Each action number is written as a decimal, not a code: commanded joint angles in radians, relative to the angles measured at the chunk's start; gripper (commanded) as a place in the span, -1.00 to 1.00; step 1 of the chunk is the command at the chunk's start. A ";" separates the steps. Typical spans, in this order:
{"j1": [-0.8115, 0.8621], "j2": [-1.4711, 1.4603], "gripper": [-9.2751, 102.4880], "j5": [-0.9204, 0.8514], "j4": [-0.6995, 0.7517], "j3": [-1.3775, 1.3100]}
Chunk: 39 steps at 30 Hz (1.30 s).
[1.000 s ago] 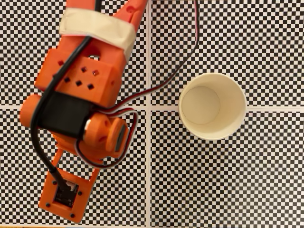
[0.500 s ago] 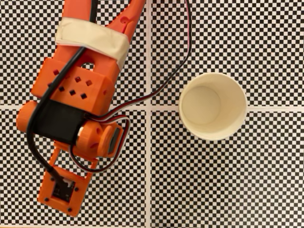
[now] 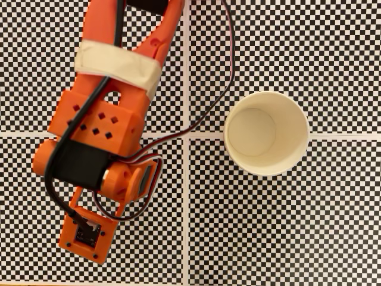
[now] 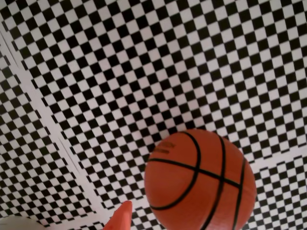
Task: Grasp basketball and place into cup.
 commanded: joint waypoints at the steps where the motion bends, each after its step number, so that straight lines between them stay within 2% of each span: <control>1: -0.014 0.002 0.28 0.008 0.015 -0.067; 12: -0.023 -0.041 0.32 0.015 0.017 -0.106; 39: 0.005 -0.058 0.17 -0.023 0.058 -0.089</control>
